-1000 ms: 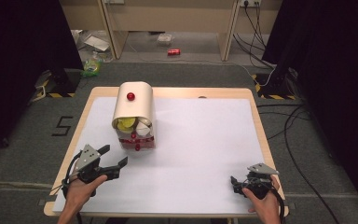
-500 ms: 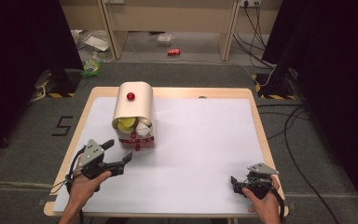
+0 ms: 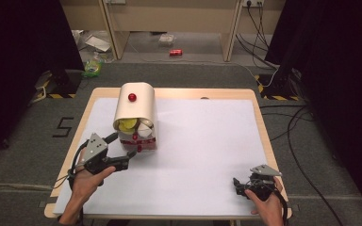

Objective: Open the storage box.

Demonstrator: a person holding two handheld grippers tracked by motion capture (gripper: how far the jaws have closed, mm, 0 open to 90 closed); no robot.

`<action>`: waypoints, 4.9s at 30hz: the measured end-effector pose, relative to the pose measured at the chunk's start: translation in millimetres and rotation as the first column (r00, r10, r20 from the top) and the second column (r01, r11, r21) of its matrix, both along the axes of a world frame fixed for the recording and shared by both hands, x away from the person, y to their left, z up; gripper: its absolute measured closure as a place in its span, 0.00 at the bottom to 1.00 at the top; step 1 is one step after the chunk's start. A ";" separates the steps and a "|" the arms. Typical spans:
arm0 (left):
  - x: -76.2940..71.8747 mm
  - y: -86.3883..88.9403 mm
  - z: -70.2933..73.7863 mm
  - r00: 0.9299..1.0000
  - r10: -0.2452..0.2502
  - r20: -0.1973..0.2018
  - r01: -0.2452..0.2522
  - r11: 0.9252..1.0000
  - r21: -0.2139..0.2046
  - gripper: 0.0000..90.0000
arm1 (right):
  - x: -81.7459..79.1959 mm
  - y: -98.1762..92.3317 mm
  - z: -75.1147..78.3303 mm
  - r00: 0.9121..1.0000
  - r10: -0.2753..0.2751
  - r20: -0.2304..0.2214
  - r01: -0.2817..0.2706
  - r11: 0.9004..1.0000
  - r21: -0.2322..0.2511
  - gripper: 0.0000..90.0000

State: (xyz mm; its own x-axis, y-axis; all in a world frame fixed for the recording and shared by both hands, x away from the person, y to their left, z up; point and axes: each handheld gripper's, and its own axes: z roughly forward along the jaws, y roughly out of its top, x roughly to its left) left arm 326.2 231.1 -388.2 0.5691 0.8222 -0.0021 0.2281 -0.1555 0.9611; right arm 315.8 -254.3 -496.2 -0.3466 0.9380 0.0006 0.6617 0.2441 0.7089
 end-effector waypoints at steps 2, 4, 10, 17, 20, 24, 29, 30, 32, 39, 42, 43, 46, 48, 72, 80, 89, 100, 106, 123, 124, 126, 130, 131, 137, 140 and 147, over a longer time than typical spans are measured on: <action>3.8 -1.2 2.0 1.000 -0.001 0.000 0.001 1.000 -0.001 0.18 | 0.0 0.1 0.0 1.000 -0.001 -0.001 0.001 1.000 0.001 0.08; 6.8 -1.4 2.3 1.000 0.003 -0.003 -0.003 1.000 -0.002 0.18 | 0.0 0.1 0.0 1.000 -0.001 -0.001 0.001 1.000 0.001 0.08; 13.2 -4.0 3.3 1.000 0.003 -0.006 -0.003 1.000 0.004 0.18 | 0.1 0.0 0.0 1.000 0.000 0.000 0.000 1.000 0.000 0.08; 22.7 -11.1 5.3 1.000 0.002 0.003 -0.002 1.000 0.013 0.18 | 0.1 0.1 0.0 1.000 -0.001 -0.001 0.001 1.000 0.002 0.08; 27.8 -13.3 4.5 1.000 0.008 0.003 -0.008 1.000 0.026 0.18 | 0.0 0.1 0.0 1.000 -0.001 -0.001 0.001 1.000 0.002 0.08; 32.0 -14.8 3.9 1.000 0.014 0.011 -0.014 0.999 0.041 0.18 | 0.1 0.1 -0.1 1.000 0.000 -0.001 0.000 1.000 0.002 0.08; 35.5 -17.9 1.2 1.000 0.011 0.007 -0.012 0.999 0.051 0.18 | 0.1 0.1 -0.1 1.000 0.000 -0.002 0.000 1.000 0.002 0.08; 36.2 -18.4 0.6 1.000 0.013 0.009 -0.013 0.999 0.052 0.18 | 0.1 0.1 -0.1 1.000 0.000 -0.002 0.000 1.000 0.002 0.08; 37.8 -18.9 -0.4 1.000 0.014 0.012 -0.014 0.999 0.047 0.18 | 0.2 0.1 0.0 1.000 0.000 -0.002 0.000 1.000 0.002 0.08; 41.2 -21.2 -4.8 1.000 0.017 0.003 -0.017 0.998 0.057 0.18 | 0.2 0.1 -0.1 1.000 0.000 -0.002 0.000 1.000 0.002 0.08; 41.7 -21.1 -3.7 1.000 0.020 -0.007 -0.019 0.998 0.059 0.18 | 0.2 0.1 -0.1 1.000 0.000 -0.002 0.000 1.000 0.002 0.08; 41.7 -21.4 -3.7 1.000 0.021 -0.008 -0.020 0.998 0.061 0.18 | 0.2 0.1 -0.1 1.000 0.000 -0.002 0.000 1.000 0.002 0.08; 41.5 -22.0 -2.8 0.999 0.028 -0.017 -0.027 0.997 0.069 0.19 | 0.1 0.1 -0.1 1.000 0.000 -0.002 0.000 1.000 0.002 0.08; 41.3 -22.8 -2.6 0.999 0.036 -0.017 -0.034 0.996 0.080 0.20 | 0.2 0.1 -0.1 1.000 0.001 -0.002 -0.001 1.000 0.002 0.08; 22.9 -21.9 -1.0 0.999 0.012 -0.043 -0.007 0.993 0.114 0.22 | 0.4 0.2 -0.1 1.000 0.002 -0.005 -0.002 1.000 0.003 0.07; 17.5 -21.9 -1.4 0.999 0.008 -0.046 -0.003 0.993 0.115 0.22 | 0.4 0.2 -0.2 1.000 0.004 -0.003 -0.004 1.000 0.002 0.07; 10.3 -22.1 -2.9 0.999 0.005 -0.044 0.000 0.994 0.113 0.22 | 0.4 0.3 -0.2 1.000 0.002 -0.005 -0.002 1.000 0.003 0.07; 2.2 -21.5 -4.0 0.999 -0.005 -0.050 0.010 0.994 0.106 0.23 | 0.4 0.3 -0.2 1.000 0.002 -0.005 -0.002 1.000 0.003 0.07; -2.4 -21.6 -4.7 0.999 -0.009 -0.053 0.015 0.994 0.105 0.23 | 0.5 0.3 -0.1 1.000 0.002 -0.005 -0.002 1.000 0.003 0.07; -16.1 -22.7 -8.0 0.998 -0.020 -0.061 0.026 0.994 0.108 0.23 | 0.4 0.3 -0.2 1.000 0.002 -0.005 -0.002 1.000 0.003 0.07; -16.9 -22.6 -8.3 0.998 -0.020 -0.060 0.026 0.994 0.106 0.23 | 0.4 0.3 -0.2 1.000 0.002 -0.005 -0.002 1.000 0.003 0.07; -18.3 -22.9 -9.1 0.998 -0.019 -0.057 0.025 0.994 0.105 0.23 | 0.4 0.3 -0.2 1.000 0.002 -0.005 -0.002 1.000 0.003 0.07; -21.4 -23.1 -10.1 0.998 -0.022 -0.059 0.028 0.994 0.105 0.23 | 0.4 0.3 -0.1 1.000 0.002 -0.005 -0.002 1.000 0.003 0.07; -22.2 -23.0 -10.6 0.998 -0.023 -0.058 0.029 0.994 0.103 0.23 | 0.4 0.3 -0.1 1.000 0.003 -0.005 -0.003 1.000 0.003 0.07; -27.8 -23.0 -13.0 0.998 -0.025 -0.060 0.031 0.995 0.097 0.23 | 0.4 0.3 -0.2 1.000 0.002 -0.005 -0.002 1.000 0.003 0.07; -29.7 -23.0 -14.1 0.998 -0.028 -0.061 0.034 0.995 0.093 0.23 | 0.4 0.3 -0.2 1.000 0.003 -0.005 -0.003 1.000 0.003 0.07; -33.4 -23.8 -16.2 0.998 -0.025 -0.057 0.030 0.995 0.096 0.23 | 0.4 0.3 -0.2 1.000 0.002 -0.005 -0.002 1.000 0.003 0.07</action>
State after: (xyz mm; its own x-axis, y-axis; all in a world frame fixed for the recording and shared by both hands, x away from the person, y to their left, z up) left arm 292.8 207.4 -404.4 0.5929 0.8040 0.0444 0.2755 -0.2544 0.9270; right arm 316.2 -254.0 -496.4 -0.3489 0.9371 0.0050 0.6645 0.2436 0.7065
